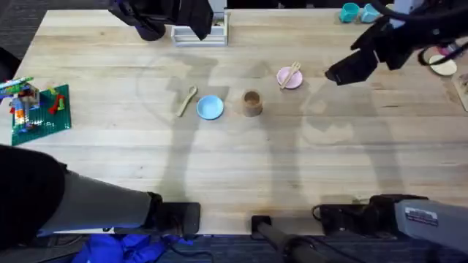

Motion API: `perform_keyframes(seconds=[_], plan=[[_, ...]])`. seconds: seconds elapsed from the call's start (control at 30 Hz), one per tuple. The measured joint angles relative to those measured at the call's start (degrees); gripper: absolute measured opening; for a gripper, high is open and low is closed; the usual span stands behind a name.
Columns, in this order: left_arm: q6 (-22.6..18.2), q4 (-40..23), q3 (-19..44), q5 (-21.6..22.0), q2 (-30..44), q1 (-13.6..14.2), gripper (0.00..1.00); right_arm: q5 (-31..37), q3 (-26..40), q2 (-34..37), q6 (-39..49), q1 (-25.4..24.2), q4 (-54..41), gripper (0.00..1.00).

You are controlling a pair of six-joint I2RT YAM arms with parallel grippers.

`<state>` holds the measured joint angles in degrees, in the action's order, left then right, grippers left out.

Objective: Pick up a utensil and set it on the pink plate, then put the other utensil in the container.

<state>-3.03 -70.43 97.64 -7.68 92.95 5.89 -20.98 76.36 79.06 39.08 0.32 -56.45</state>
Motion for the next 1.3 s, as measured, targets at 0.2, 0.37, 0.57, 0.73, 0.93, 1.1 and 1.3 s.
perform_keyframes(seconds=[0.2,0.37,0.57,0.73,0.93,1.1,1.3], plan=[[0.00,1.81,-1.61,0.02,-0.02,-0.76,0.993,-4.13,0.00,4.59,0.78,0.00,0.80,0.995],[0.00,4.79,-6.31,0.04,-0.01,-1.55,0.993,-8.96,0.00,8.27,1.84,0.00,0.57,0.996],[0.00,6.45,-8.89,0.06,0.00,-1.55,0.993,-14.60,0.00,10.00,5.07,-0.02,-1.37,0.996],[-0.83,6.82,-8.89,0.06,0.00,-1.55,0.993,-16.54,0.00,10.21,8.08,-0.02,-2.44,0.996],[-2.67,6.84,-8.89,0.04,0.00,-2.85,0.992,-16.45,-0.04,10.21,11.16,-0.02,-3.38,0.996],[-3.28,6.84,-8.89,0.06,0.00,-5.92,0.993,-16.08,-0.04,10.21,12.00,-0.02,-3.38,0.996],[-3.48,6.84,-8.89,-0.03,0.00,-8.73,0.992,-17.68,-0.11,10.21,12.42,-0.02,-3.41,0.996]])
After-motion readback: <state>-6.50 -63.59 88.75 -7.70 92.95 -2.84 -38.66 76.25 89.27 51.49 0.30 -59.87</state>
